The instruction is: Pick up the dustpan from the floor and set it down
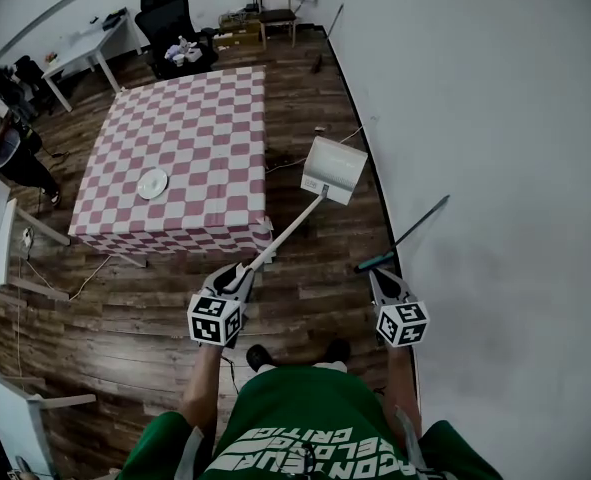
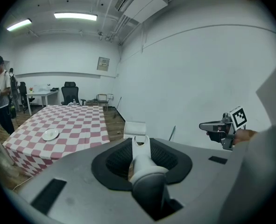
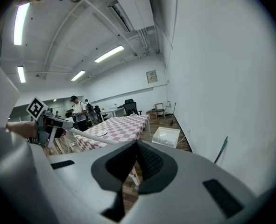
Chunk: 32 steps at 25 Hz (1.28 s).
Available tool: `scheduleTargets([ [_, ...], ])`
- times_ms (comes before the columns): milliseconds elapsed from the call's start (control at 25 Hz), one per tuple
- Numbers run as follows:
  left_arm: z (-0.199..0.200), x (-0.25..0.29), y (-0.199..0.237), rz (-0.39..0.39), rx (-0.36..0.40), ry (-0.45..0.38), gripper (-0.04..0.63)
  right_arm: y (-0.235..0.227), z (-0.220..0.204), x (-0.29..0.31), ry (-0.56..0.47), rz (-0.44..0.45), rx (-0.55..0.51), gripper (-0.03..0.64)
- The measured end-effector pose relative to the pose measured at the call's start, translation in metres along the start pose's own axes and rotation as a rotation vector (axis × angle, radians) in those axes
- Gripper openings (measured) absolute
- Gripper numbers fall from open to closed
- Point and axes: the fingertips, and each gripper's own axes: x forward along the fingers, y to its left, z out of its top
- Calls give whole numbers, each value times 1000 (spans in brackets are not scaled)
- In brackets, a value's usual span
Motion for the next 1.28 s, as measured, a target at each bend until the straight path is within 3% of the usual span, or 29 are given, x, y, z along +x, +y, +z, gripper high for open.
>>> scheduleTargets([
  [640,-31,23,-9,-27,39,119,109,-18,-8,-15,-7,-51,30,8],
  [1280,-74,64,-64,-139,134,280,109,-63,-50,-53,10,-150,130,8],
])
